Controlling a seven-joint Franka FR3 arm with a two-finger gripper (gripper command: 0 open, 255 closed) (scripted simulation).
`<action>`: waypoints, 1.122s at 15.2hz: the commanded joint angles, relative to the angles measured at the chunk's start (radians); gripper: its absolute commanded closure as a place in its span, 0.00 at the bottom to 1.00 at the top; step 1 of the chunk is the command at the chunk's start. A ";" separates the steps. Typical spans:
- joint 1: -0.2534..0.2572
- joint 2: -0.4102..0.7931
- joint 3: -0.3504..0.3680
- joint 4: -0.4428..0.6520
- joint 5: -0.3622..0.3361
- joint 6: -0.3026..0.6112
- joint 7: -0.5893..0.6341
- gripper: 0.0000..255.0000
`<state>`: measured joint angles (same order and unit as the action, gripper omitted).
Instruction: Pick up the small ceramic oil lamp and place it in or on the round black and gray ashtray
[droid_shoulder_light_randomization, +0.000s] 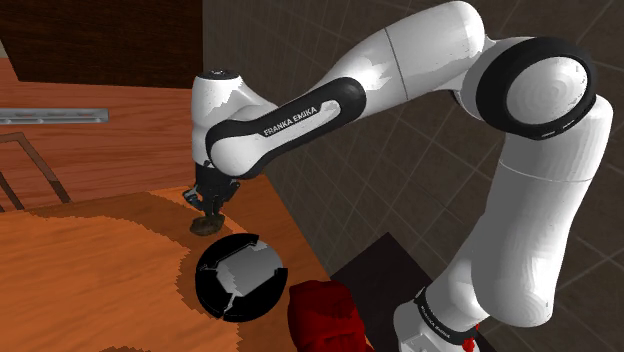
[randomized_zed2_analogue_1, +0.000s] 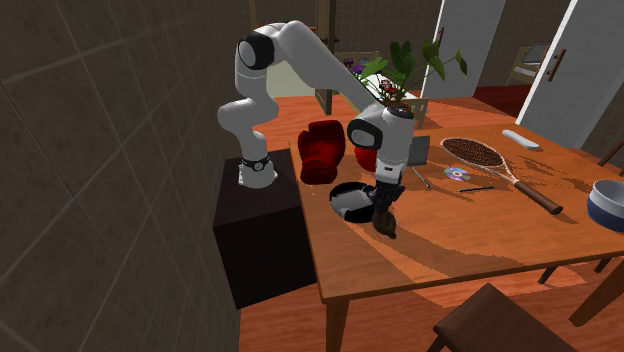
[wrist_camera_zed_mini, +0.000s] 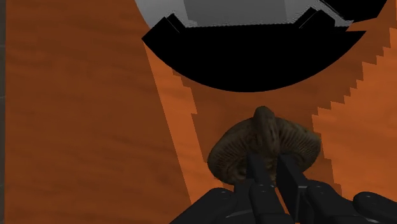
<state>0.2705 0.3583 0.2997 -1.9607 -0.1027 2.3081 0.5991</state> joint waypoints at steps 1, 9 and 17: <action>-0.001 -0.014 0.003 0.009 0.006 -0.023 -0.002 1.00; -0.006 -0.051 0.010 0.029 0.021 -0.078 -0.011 0.00; -0.141 -0.089 0.142 -0.066 0.043 -0.184 -0.883 0.00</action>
<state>0.1313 0.2651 0.4396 -2.0192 -0.0573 2.1177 -0.2602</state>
